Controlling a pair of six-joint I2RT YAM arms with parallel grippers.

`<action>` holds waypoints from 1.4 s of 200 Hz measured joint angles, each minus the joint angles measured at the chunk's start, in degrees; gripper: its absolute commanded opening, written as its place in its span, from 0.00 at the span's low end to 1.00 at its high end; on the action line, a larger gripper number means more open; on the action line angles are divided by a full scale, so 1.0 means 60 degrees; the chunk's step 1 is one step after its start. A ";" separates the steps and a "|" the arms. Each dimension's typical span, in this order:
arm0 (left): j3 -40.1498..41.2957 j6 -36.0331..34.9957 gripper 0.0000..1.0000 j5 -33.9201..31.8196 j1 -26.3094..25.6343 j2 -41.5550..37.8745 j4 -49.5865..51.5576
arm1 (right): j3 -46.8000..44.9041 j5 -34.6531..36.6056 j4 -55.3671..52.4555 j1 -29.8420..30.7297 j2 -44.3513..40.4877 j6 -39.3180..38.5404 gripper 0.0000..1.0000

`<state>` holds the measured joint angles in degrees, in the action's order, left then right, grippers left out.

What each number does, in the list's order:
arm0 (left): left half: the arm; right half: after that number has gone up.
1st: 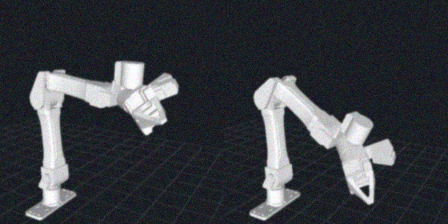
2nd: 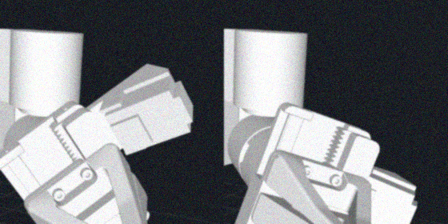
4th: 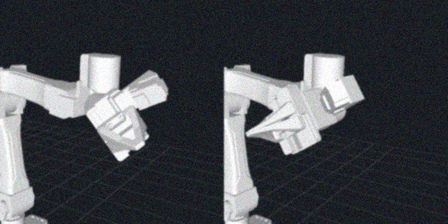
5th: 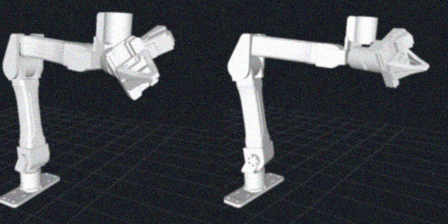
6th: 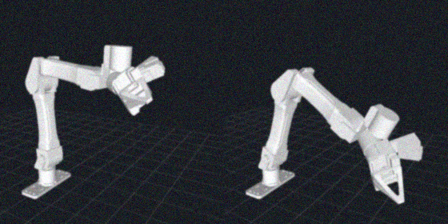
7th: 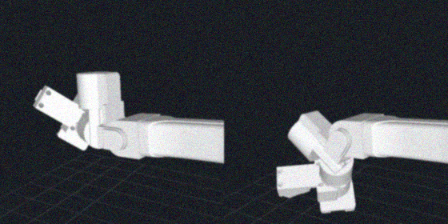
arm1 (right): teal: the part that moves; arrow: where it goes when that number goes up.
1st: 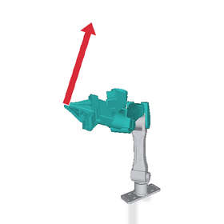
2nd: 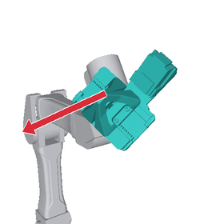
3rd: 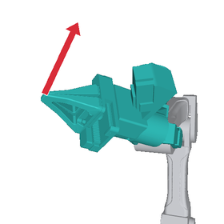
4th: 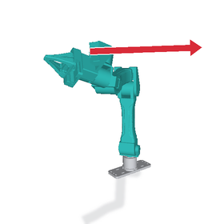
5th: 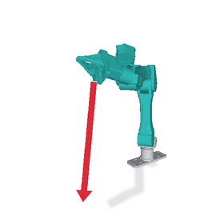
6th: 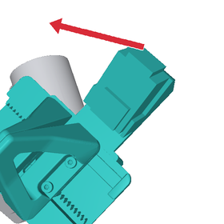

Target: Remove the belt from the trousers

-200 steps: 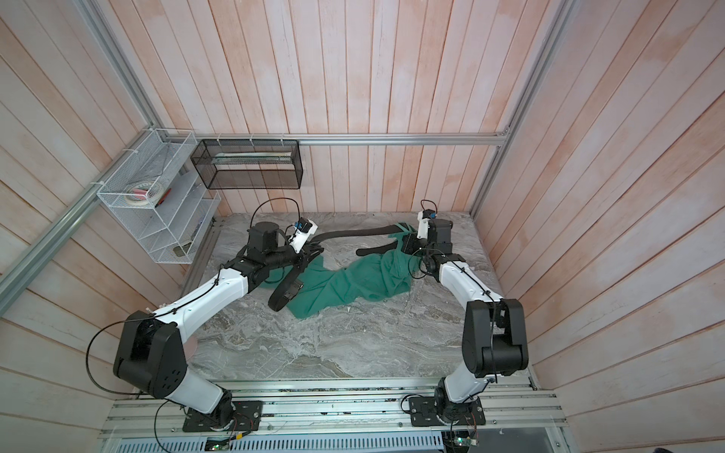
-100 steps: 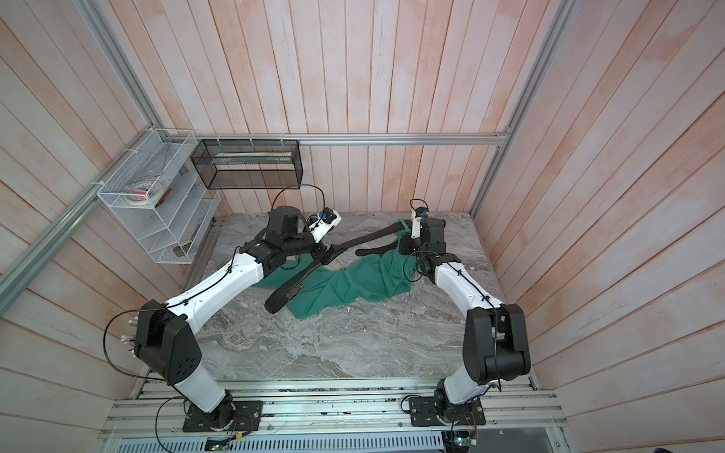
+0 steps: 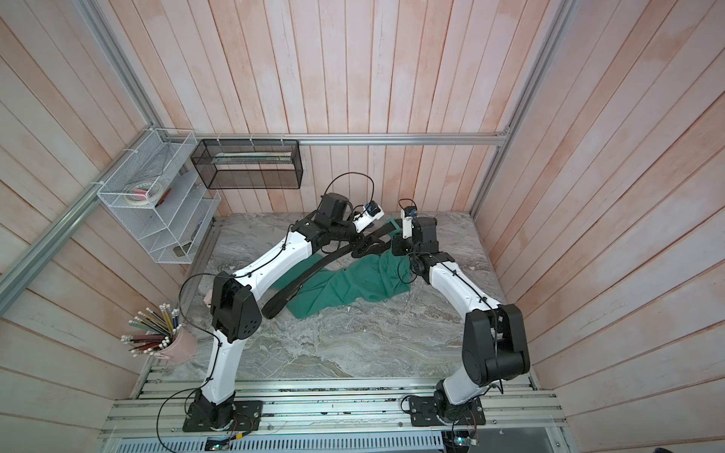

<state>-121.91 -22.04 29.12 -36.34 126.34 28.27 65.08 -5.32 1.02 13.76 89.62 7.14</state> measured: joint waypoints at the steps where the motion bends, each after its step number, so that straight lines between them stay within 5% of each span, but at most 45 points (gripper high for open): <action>1: 0.0000 0.0036 0.57 0.0007 0.0000 0.0004 0.0018 | 0.0000 0.0004 0.0000 0.0000 -0.0007 0.0000 0.00; 32: 0.0000 0.0160 0.00 0.0066 0.0018 -0.0011 0.0499 | -0.0015 0.0073 -0.0066 0.0007 -0.0222 -0.0004 0.00; 88: 0.1246 0.0299 0.00 -0.0062 0.0313 -0.1045 0.0463 | -0.0029 -0.0175 -0.0186 -0.0069 -0.0266 0.0379 0.00; 126: 0.3821 0.1035 0.00 -0.0102 0.1002 -0.3377 -0.1075 | -0.0029 -0.0674 -0.0066 -0.0124 -0.0157 0.0929 0.00; 190: 0.6051 0.1792 0.00 -0.0149 0.1883 -0.6393 -0.3774 | -0.0029 -0.0987 0.0073 -0.0896 0.0375 0.1993 0.00; 280: 0.8306 0.2936 0.00 -0.0692 0.2193 -0.8295 -0.8258 | 0.0076 -0.1067 -0.0328 -0.1144 0.1355 0.2524 0.00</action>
<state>-72.07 -4.43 24.97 -23.18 76.58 -21.28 65.54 -11.73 -0.95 6.90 97.76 22.28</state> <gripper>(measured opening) 0.134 0.076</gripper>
